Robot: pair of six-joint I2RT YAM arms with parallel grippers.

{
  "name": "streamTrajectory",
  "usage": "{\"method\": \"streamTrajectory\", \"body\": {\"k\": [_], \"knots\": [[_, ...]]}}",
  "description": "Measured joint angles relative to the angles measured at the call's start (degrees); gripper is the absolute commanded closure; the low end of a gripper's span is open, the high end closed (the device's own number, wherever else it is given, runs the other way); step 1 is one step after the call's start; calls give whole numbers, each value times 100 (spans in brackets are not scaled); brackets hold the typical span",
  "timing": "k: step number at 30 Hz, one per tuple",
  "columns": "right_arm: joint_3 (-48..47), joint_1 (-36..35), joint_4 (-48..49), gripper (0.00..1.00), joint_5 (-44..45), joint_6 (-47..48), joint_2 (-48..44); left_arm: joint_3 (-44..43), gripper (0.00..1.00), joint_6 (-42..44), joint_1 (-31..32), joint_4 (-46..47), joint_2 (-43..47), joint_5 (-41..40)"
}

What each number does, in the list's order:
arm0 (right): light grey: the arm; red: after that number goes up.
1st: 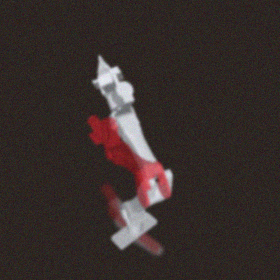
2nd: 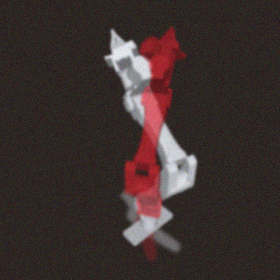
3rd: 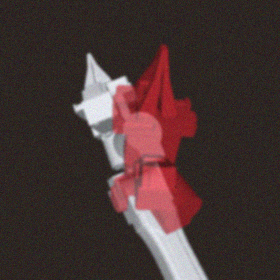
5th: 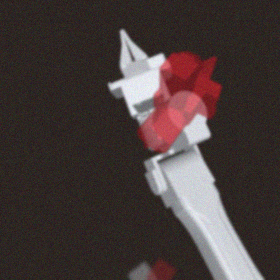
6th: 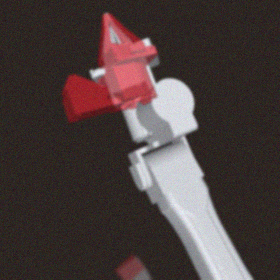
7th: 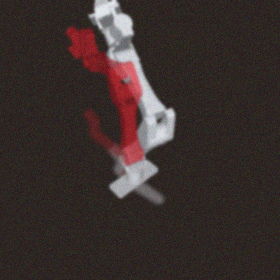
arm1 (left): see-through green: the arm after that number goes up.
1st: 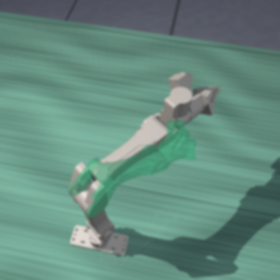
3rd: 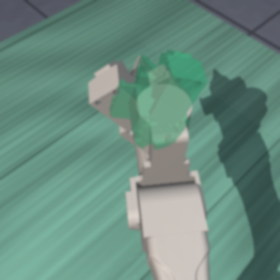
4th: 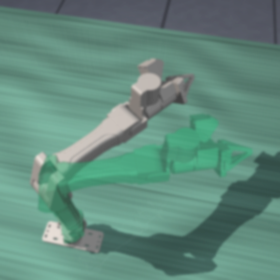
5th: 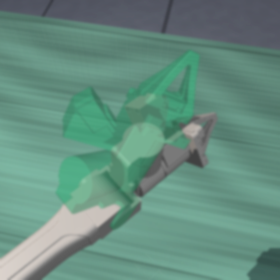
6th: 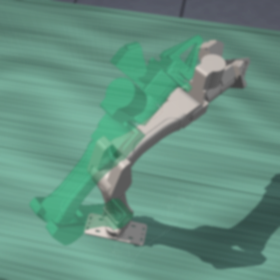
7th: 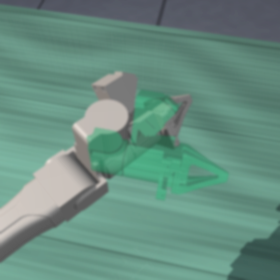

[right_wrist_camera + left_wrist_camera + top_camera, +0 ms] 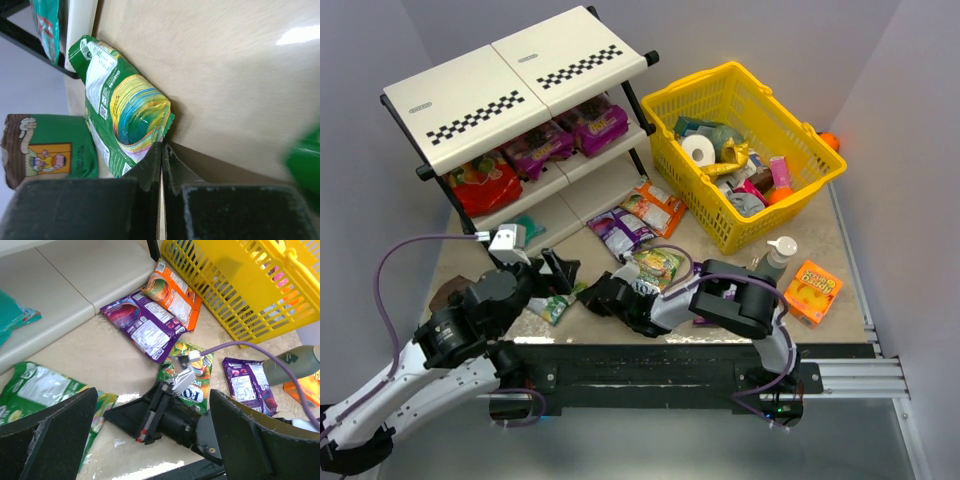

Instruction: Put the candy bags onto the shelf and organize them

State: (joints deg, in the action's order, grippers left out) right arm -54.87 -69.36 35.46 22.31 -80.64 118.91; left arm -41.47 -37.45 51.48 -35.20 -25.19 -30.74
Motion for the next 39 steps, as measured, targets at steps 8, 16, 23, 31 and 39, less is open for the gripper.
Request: {"method": "streamTrajectory", "body": {"k": [8, 16, 23, 31, 39], "knots": [[1202, 68, -328, 100, 494, 719, -1158, 304, 1, -122, 2, 212, -72, 157], [1759, 129, -1399, 36, 514, 1351, -2490, 1054, 16, -562, 0, 645, -481, 323], [1829, 142, -1462, 33, -55, 1360, -2684, 1652, 36, -1156, 0, 1058, -1128, 127], [2124, 142, -448, 42, -557, 841, -2249, 1808, 39, -1438, -57, 1561, -1943, -404], [2057, 144, 343, 52, -693, 197, -1672, 2173, 44, -1248, -557, 2262, -2789, 83]]}}
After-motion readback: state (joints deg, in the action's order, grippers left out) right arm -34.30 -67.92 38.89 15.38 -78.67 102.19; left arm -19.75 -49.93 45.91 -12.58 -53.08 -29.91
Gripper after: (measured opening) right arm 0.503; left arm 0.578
